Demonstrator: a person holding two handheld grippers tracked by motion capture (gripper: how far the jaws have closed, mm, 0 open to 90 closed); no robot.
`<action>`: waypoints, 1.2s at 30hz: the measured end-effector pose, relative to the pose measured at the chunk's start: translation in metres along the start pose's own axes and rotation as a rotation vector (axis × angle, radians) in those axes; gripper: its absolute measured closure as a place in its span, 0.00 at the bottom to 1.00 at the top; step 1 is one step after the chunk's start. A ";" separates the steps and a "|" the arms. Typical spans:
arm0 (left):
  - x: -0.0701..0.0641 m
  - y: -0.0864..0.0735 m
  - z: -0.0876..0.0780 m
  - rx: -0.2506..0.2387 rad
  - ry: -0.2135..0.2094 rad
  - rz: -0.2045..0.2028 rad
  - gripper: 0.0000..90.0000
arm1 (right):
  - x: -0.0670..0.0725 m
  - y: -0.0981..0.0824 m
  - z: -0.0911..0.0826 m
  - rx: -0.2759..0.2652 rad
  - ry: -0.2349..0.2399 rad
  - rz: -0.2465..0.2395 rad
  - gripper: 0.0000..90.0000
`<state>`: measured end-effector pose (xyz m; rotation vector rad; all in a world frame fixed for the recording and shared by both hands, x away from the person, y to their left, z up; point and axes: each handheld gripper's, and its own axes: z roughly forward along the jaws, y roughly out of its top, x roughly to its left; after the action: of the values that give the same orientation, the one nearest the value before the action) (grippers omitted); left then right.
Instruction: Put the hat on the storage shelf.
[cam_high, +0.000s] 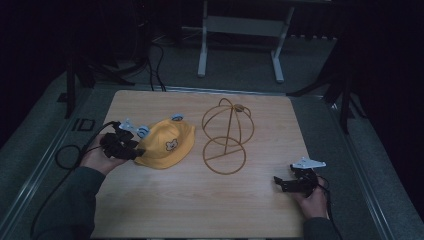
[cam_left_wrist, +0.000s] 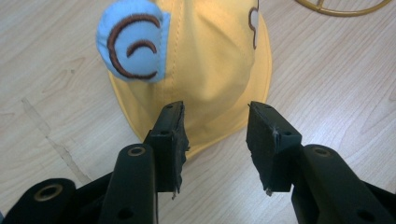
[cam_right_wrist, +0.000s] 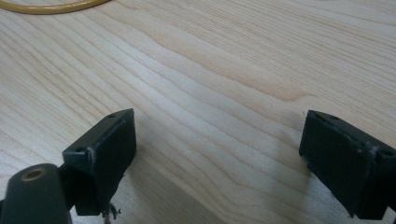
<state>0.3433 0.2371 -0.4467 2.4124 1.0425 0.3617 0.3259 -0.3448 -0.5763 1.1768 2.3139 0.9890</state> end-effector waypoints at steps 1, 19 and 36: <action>0.001 0.003 -0.001 0.005 0.005 0.011 0.61 | 0.000 0.000 0.000 0.000 0.000 0.000 0.12; 0.013 0.049 -0.008 0.062 0.003 0.082 0.55 | 0.000 0.000 0.000 0.002 -0.003 0.001 0.12; 0.016 0.094 0.016 0.106 0.030 0.119 0.56 | 0.000 0.000 0.000 0.002 -0.005 0.003 0.12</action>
<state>0.4179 0.1880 -0.4096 2.5787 0.9554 0.3929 0.3252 -0.3448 -0.5762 1.1827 2.3108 0.9843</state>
